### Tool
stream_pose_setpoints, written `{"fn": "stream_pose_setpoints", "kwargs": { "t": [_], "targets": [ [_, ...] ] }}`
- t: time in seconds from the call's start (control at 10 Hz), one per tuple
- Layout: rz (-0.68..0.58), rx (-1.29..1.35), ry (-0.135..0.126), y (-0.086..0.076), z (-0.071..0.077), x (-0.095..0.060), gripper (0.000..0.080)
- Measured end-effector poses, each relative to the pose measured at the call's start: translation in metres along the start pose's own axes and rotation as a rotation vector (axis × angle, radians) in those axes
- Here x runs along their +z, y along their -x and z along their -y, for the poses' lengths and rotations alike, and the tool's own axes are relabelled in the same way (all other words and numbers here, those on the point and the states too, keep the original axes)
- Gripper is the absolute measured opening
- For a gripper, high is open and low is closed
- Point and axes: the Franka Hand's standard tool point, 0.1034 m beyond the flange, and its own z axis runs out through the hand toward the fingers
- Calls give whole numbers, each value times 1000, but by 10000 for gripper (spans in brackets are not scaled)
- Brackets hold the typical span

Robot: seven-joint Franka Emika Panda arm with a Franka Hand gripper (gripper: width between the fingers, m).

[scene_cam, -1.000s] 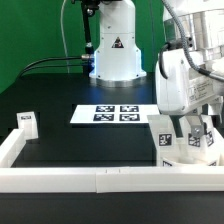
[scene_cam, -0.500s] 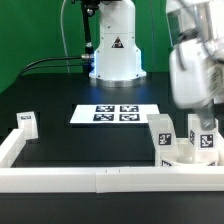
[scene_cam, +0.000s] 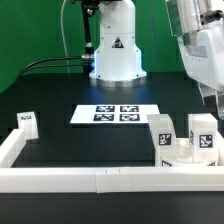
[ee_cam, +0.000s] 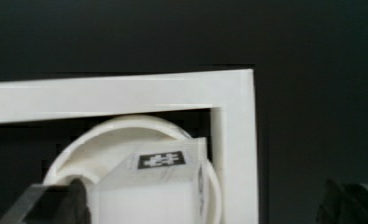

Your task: Assemble stool

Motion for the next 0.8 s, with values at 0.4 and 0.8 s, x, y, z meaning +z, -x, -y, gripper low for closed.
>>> {"fn": "stream_pose_setpoints", "kwargs": {
  "t": [0.4,0.8],
  "targets": [
    [-53,-696,94,-7,7,-7,649],
    [-63,-982,111,-12,8,-6,649]
  ]
}}
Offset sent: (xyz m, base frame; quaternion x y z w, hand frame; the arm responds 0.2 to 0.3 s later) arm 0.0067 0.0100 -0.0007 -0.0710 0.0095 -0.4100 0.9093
